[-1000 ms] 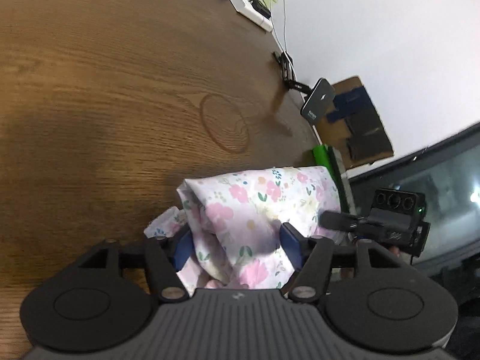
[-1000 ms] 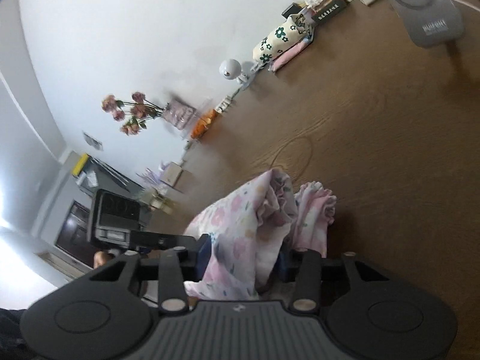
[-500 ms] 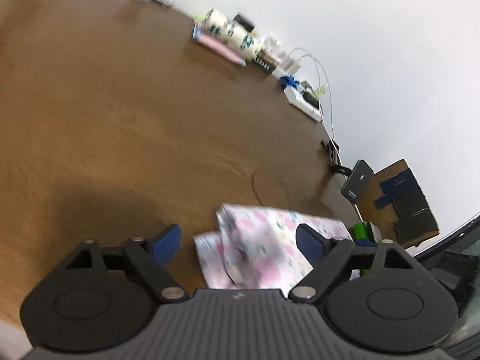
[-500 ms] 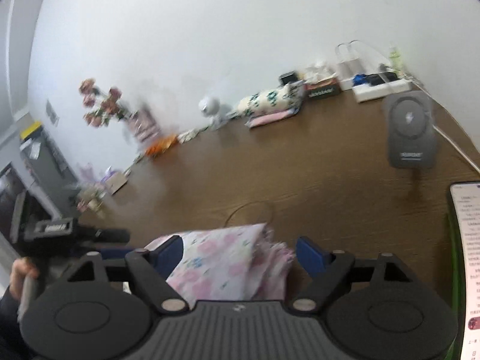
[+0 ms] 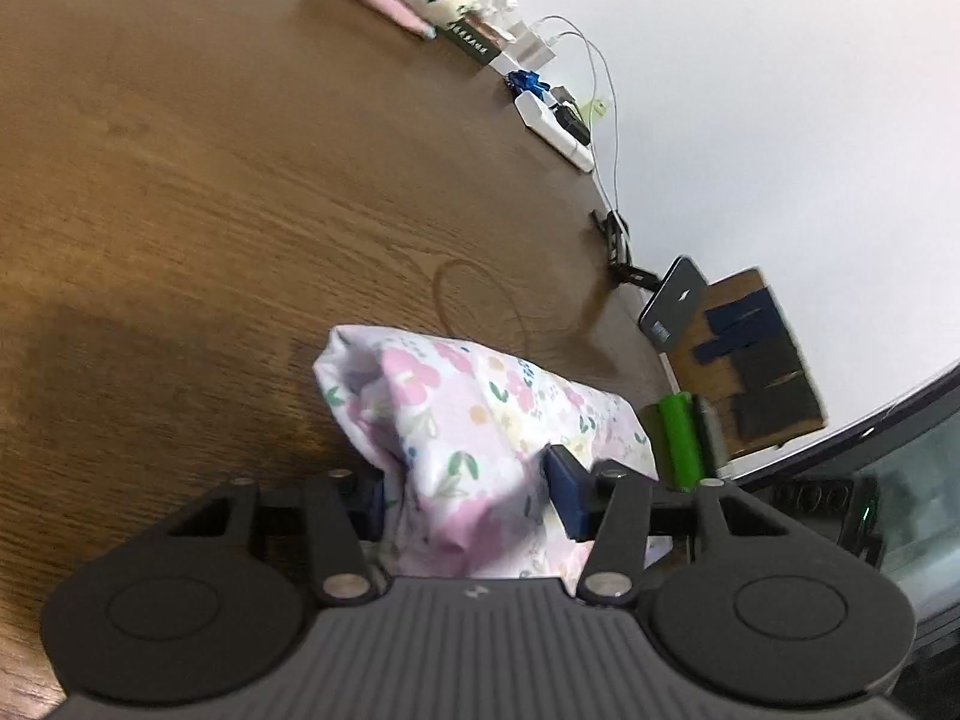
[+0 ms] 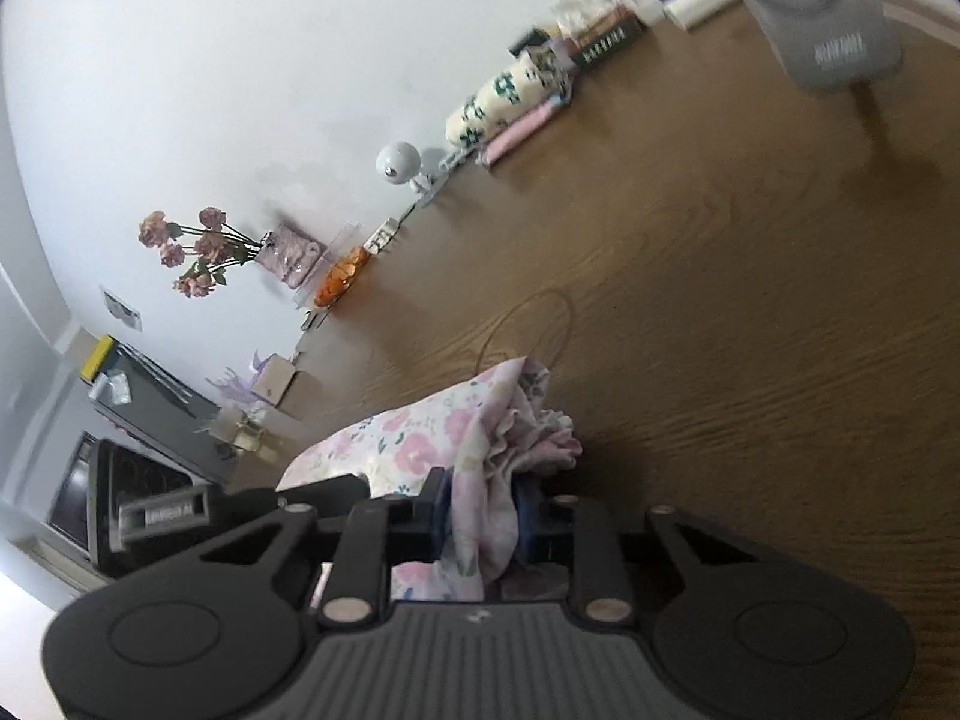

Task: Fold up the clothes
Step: 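Carry the rolled dress with both tools toward the stack of folded clothes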

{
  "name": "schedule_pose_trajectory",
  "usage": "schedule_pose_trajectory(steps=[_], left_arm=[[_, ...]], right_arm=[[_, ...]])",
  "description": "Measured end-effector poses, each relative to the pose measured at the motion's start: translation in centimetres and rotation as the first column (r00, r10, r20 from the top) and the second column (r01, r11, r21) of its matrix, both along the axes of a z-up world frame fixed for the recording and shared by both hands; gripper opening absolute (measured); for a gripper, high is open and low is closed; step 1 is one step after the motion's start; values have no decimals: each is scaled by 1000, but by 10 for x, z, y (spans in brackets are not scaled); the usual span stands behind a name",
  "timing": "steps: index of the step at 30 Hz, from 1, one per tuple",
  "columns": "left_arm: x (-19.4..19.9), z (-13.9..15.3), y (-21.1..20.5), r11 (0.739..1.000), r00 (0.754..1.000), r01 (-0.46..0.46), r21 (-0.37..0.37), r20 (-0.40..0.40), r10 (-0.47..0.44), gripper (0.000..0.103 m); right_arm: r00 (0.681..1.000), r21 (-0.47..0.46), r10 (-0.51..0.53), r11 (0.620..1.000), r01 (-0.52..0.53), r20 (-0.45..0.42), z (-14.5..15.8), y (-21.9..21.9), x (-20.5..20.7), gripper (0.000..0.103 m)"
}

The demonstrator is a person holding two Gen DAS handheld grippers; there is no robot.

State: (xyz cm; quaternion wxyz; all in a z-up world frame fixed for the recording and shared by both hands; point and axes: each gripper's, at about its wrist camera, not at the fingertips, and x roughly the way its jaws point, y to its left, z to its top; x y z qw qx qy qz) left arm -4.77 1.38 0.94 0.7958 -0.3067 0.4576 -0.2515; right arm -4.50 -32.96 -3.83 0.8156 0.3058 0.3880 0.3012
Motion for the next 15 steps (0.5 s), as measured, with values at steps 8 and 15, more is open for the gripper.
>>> schedule_pose_trajectory(steps=[8,15], left_arm=[[-2,8,15,999,999,-38,27,17,37,65],[9,-5,14,999,1000,-16,-31,-12,16,43]], right_arm=[[995,-18,-72,997,74,72,13,-13,-19,59],[997,5,-67,998,68,-29,-6,2,-3,16]])
